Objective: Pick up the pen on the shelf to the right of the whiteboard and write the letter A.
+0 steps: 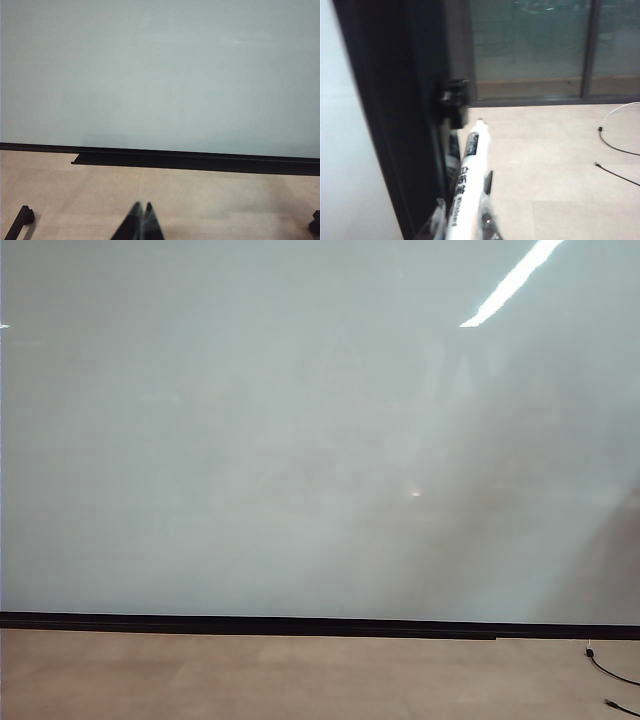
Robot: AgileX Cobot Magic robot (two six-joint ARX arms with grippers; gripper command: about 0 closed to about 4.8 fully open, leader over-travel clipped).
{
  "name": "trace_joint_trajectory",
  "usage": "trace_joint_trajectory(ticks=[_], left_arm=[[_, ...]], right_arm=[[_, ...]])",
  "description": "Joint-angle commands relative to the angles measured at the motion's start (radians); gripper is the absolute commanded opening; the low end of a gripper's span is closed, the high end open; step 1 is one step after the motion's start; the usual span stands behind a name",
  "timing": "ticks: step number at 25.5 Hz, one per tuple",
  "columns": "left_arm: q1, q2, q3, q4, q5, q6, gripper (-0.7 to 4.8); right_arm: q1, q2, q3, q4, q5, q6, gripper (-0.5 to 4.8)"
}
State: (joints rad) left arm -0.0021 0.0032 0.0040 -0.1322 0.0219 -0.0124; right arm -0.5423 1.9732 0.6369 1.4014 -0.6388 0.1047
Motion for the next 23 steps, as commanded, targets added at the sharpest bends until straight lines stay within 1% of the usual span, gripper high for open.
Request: trace_joint_trajectory(ticks=[1,9,12,15,17,19,23], left_arm=[[0.000,0.000,0.003,0.006,0.001,0.005,-0.04],[0.000,0.000,0.003,0.006,0.001,0.005,-0.05],[0.000,0.000,0.003,0.006,0.001,0.004,-0.05],[0.000,0.000,0.003,0.006,0.001,0.005,-0.05],[0.000,0.000,0.003,0.006,0.001,0.005,-0.04],[0.000,0.000,0.003,0.006,0.001,0.004,-0.05],[0.000,0.000,0.003,0.006,0.001,0.004,-0.04]], right_arm=[[0.002,-0.005,0.003,0.017,-0.011,0.005,0.02],[0.001,-0.043,0.001,0.017,-0.003,0.008,-0.02],[-0.002,-0.060,0.001,0.016,0.020,0.008,-0.02],[-0.009,-0.064,-0.003,0.016,0.071,0.036,-0.02],[-0.011,-0.066,-0.014,0.016,0.128,0.045,-0.02],[-0.010,-0.099,-0.066,0.016,0.287,0.043,-0.02],[0.006,-0.177,-0.144,0.016,0.446,0.024,-0.02]])
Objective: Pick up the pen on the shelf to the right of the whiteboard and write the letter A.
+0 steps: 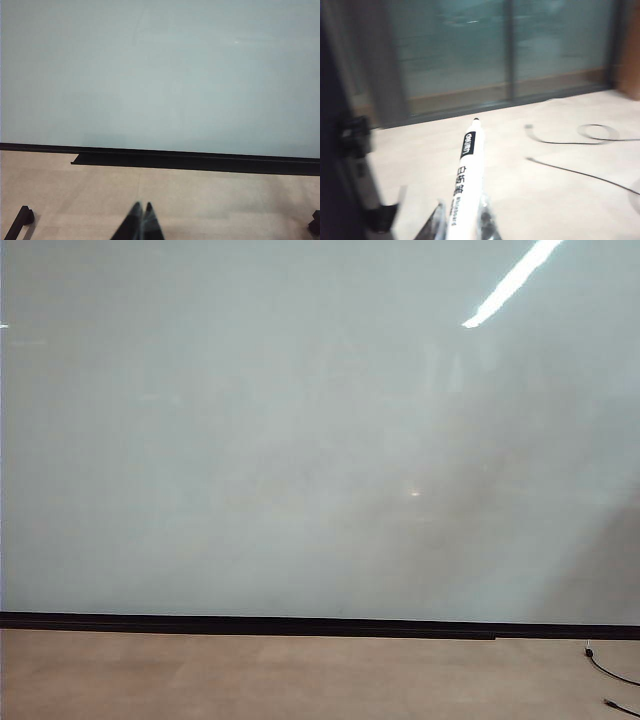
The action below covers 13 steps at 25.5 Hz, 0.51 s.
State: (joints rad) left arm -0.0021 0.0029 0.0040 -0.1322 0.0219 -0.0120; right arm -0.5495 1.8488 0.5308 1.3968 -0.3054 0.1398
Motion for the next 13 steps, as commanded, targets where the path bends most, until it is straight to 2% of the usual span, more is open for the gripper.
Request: trace_joint_trajectory(ticks=[1,7,10,13], left_arm=[[0.000,0.000,0.003,0.006,0.001,0.004,-0.05],[0.000,0.000,0.003,0.006,0.001,0.004,-0.05],[0.000,0.000,0.003,0.006,0.001,0.004,-0.04],[0.000,0.000,0.003,0.006,0.001,0.004,-0.05]], right_arm=[[0.026,-0.084,-0.063,0.021,0.157,-0.010,-0.02],[0.122,-0.311,-0.232,0.017,0.367,0.015,-0.02],[0.228,-0.483,-0.357,0.001,0.461,0.022,-0.02],[0.346,-0.628,-0.438,-0.061,0.512,0.021,-0.02]])
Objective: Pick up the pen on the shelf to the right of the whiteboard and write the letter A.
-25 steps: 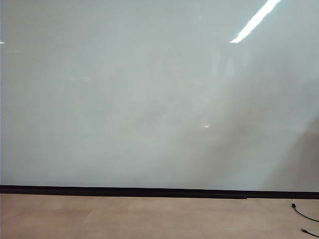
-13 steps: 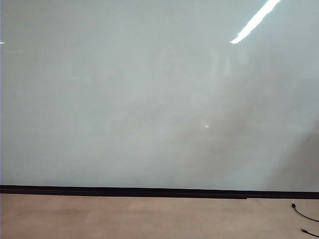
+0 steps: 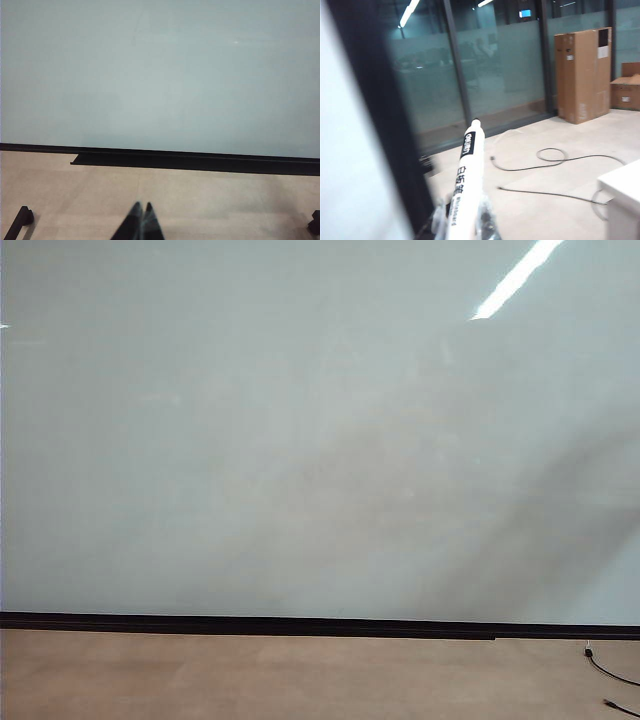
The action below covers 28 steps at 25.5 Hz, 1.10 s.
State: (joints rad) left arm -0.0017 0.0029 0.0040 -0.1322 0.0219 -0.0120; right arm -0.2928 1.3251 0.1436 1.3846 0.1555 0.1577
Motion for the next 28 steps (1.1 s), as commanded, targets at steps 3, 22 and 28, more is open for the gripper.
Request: trace_joint_trajectory(ticks=[3,22,28], left_arm=[[0.000,0.000,0.003,0.006,0.001,0.004,-0.04],[0.000,0.000,0.003,0.006,0.004,0.004,-0.05],[0.000,0.000,0.003,0.006,0.004,0.004,-0.04]], right_arm=[[0.269,-0.292,-0.111,-0.201,0.079,0.003,-0.02],[0.818,-0.227,0.274,-0.748,-0.050,-0.402,-0.03],[0.827,-0.041,0.389,-0.694,-0.157,-0.419,-0.03]])
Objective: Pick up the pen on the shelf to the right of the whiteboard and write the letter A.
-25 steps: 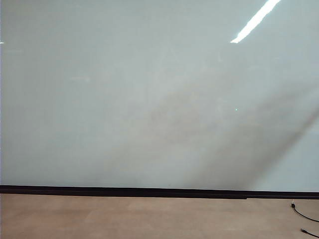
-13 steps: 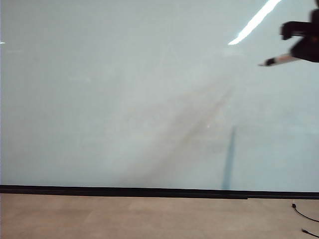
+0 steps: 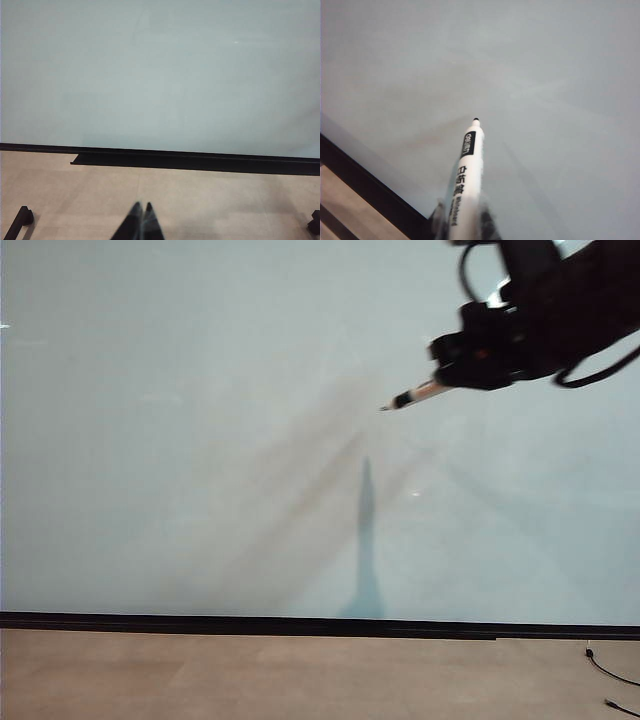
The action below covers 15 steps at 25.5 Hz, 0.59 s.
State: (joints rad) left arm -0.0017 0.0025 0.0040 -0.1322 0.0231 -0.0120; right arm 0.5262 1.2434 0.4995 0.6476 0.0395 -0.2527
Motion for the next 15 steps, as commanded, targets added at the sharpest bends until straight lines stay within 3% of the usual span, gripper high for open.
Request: trace_joint_trajectory(ticks=[1,6,15], left_arm=[[0.000,0.001,0.003,0.006,0.003,0.004,-0.04],[0.000,0.001,0.003,0.006,0.002,0.004,-0.05],[0.000,0.001,0.003,0.006,0.003,0.004,-0.04]], right_arm=[[0.014,0.063,0.049,0.054,-0.047,-0.011,-0.03],[0.044,0.150,0.118,0.076,-0.084,-0.014,-0.03],[0.062,0.154,0.128,0.090,-0.058,-0.037,-0.03]])
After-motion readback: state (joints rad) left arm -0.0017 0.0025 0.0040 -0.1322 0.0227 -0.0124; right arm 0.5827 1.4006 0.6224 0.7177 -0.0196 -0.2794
